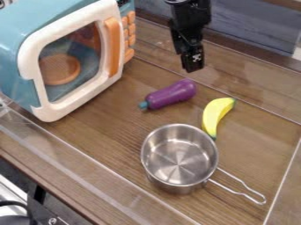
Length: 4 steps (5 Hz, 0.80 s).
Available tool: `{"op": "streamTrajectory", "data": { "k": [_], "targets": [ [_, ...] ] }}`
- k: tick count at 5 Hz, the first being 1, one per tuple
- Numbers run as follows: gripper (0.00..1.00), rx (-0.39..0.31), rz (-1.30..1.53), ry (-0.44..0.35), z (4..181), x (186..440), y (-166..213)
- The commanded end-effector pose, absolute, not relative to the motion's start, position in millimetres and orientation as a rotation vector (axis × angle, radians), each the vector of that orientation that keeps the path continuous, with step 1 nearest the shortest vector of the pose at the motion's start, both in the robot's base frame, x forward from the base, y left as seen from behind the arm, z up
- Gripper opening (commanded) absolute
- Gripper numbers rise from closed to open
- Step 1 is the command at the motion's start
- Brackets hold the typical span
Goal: Remove the eggplant from inside the silver pot and put it on the table
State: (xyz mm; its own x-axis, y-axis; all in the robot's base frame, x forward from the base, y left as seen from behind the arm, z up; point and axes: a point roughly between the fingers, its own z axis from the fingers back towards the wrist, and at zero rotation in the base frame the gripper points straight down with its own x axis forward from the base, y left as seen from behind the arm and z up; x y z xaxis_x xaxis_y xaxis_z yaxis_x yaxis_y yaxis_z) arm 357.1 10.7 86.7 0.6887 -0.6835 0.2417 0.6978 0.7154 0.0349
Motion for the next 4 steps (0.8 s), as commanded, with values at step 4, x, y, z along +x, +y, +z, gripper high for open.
{"op": "streamTrajectory", "data": {
  "k": [4],
  "targets": [
    [1.0, -0.036, -0.814, -0.313, 127.6, 344, 23]
  ]
}}
